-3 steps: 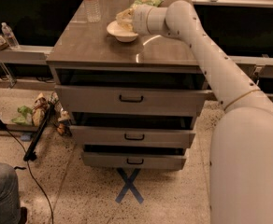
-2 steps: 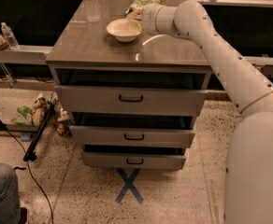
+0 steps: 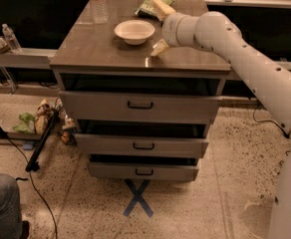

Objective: Move paper bowl near water bottle

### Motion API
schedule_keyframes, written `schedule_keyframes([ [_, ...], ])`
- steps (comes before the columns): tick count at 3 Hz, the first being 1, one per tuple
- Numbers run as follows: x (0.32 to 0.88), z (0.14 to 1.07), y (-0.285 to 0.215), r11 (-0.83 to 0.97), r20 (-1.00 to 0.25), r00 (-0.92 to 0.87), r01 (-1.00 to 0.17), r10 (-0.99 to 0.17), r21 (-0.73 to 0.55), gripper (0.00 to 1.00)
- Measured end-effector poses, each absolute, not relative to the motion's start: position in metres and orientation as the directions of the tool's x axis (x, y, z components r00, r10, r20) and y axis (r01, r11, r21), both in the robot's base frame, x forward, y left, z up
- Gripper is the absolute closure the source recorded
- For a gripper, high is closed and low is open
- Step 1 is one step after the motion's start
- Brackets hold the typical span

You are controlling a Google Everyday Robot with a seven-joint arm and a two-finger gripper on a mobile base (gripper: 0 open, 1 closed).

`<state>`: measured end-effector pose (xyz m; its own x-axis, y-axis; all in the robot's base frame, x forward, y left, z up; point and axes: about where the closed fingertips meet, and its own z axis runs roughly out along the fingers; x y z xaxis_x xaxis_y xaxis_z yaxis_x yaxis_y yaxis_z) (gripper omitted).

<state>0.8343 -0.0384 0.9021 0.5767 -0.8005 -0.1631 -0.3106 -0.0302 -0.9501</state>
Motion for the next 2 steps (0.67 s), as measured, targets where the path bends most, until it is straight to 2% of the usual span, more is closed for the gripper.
schedule_keyframes([
  [1,0.8314,0.8971,-0.0426,-0.023,-0.159,0.557,-0.306,-0.815,-0.952,0.0],
  [2,0.8314,0.899,-0.0426,-0.023,-0.159,0.557,-0.306,-0.815,-0.952,0.16],
])
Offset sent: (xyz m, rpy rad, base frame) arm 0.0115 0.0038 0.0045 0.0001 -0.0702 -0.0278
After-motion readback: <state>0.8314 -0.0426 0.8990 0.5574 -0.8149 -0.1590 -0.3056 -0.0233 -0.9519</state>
